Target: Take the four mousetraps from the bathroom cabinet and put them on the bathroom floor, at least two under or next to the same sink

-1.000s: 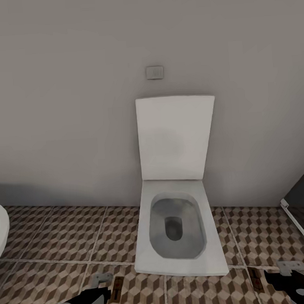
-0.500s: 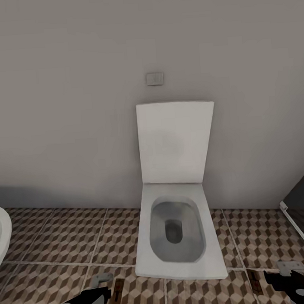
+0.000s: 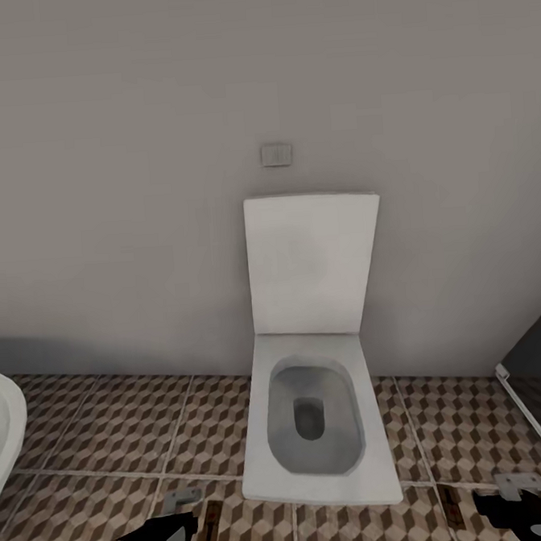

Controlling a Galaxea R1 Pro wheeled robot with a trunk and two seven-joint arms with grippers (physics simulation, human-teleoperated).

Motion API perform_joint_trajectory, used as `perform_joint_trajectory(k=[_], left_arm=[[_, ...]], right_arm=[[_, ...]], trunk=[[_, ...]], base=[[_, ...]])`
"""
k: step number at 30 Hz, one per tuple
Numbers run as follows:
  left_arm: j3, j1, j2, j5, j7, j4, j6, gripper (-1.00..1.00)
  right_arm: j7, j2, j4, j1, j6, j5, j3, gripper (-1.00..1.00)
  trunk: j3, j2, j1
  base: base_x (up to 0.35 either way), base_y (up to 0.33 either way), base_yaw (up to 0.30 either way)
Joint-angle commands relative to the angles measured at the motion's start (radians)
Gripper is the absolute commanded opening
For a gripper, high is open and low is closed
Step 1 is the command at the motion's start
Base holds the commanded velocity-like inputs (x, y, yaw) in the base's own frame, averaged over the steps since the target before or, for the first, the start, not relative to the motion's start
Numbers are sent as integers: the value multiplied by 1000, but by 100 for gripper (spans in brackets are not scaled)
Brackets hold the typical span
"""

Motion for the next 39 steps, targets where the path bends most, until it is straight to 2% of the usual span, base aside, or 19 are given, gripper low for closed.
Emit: perform_joint_trajectory(k=[1,6,11,17,22,25,31,39], left_arm=[[-4,4,2,0,8,-4,3,100],[-4,23,2,-1,8,-4,3,100],[-4,58,1,-2,8,-5,3,100],[-4,106,-1,0,8,-4,1,100],[-4,151,-4,-2,7,-7,2,100],[-4,161,-6,-2,7,-9,2,100],[-4,200,-7,-2,9,-11,4,100],[-5,233,-7,-2,8,-11,4,100]], right_arm=[[-2,0,1,4,-2,-4,8,100],[-1,1,-2,27,-2,-2,10,100],[0,29,-2,53,-1,-2,11,100],[0,50,0,76,0,0,11,100],[-2,60,2,111,5,-2,11,100],[-3,62,3,129,10,-2,10,100],[-14,73,4,208,14,-2,11,100],[-29,85,1,236,18,-5,11,100]], trunk=[[2,7,-4],[18,42,-23],[34,77,-42],[53,119,-65],[68,154,-85],[78,175,-96],[96,217,-119],[122,273,-150]], base=[[0,0,0],[0,0,0],[0,0,0],[0,0,0],[0,0,0],[0,0,0],[0,0,0],[0,0,0]])
